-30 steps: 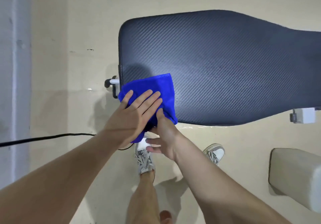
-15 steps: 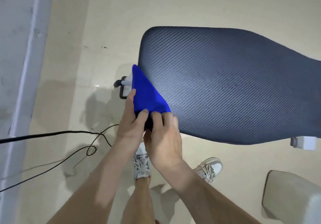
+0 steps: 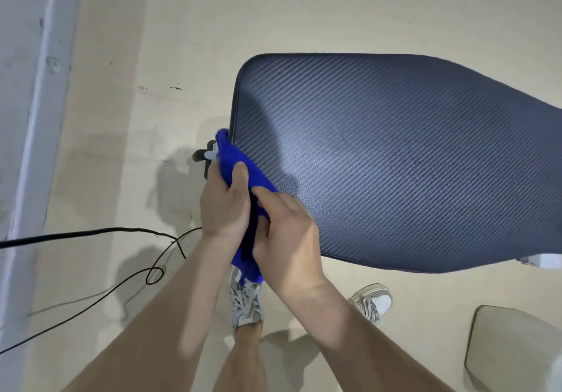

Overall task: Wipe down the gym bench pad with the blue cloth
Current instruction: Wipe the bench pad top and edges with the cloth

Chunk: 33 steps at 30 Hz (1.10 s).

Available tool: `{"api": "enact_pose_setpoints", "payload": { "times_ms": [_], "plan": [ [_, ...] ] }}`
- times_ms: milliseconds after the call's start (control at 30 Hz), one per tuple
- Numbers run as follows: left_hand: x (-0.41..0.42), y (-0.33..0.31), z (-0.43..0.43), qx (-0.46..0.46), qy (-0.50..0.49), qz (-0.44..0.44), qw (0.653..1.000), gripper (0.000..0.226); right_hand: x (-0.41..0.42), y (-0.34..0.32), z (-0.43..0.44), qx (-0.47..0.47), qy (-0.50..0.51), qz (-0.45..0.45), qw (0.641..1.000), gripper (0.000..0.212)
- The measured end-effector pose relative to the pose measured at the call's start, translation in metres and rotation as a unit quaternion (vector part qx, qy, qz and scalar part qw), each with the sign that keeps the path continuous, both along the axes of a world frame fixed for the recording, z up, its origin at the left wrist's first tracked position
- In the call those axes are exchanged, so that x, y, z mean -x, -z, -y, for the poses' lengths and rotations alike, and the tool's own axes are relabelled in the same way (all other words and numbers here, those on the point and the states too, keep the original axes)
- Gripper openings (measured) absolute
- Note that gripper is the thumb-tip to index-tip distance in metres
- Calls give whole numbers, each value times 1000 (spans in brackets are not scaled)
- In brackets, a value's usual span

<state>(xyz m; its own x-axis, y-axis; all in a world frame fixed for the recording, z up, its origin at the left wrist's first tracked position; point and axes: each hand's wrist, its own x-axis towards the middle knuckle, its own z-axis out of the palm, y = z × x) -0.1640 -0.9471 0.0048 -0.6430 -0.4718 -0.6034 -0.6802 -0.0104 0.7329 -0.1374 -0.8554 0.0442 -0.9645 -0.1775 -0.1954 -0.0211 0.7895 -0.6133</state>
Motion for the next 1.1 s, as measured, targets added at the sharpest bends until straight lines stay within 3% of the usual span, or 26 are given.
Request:
{"api": "enact_pose_setpoints", "payload": {
  "times_ms": [100,200,300,400,533,633,767,933,1100],
  "plan": [
    [29,3,5,39,64,-34,997,29,9,1,2,13,6,29,999,38],
    [58,6,15,103,149,-58,982,52,28,2,6,18,24,11,999,36],
    [93,7,28,174,208,-122,955,55,57,4,14,-20,17,-33,999,33],
    [124,5,30,191,242,-152,939,51,69,7,23,-36,-24,14,999,52],
    [117,9,25,102,198,-89,971,49,46,19,13,-122,-121,32,985,77],
    [91,12,26,55,152,-10,987,47,39,26,-12,-160,-209,8,965,75],
    [60,2,17,70,106,36,991,46,27,22,-40,-200,-281,-10,939,72],
    [29,-5,-3,194,135,25,971,49,10,21,-65,-220,-318,-18,922,70],
    [11,-3,-30,358,218,19,908,61,3,18,-102,-223,-347,-38,910,69]
  ]
}}
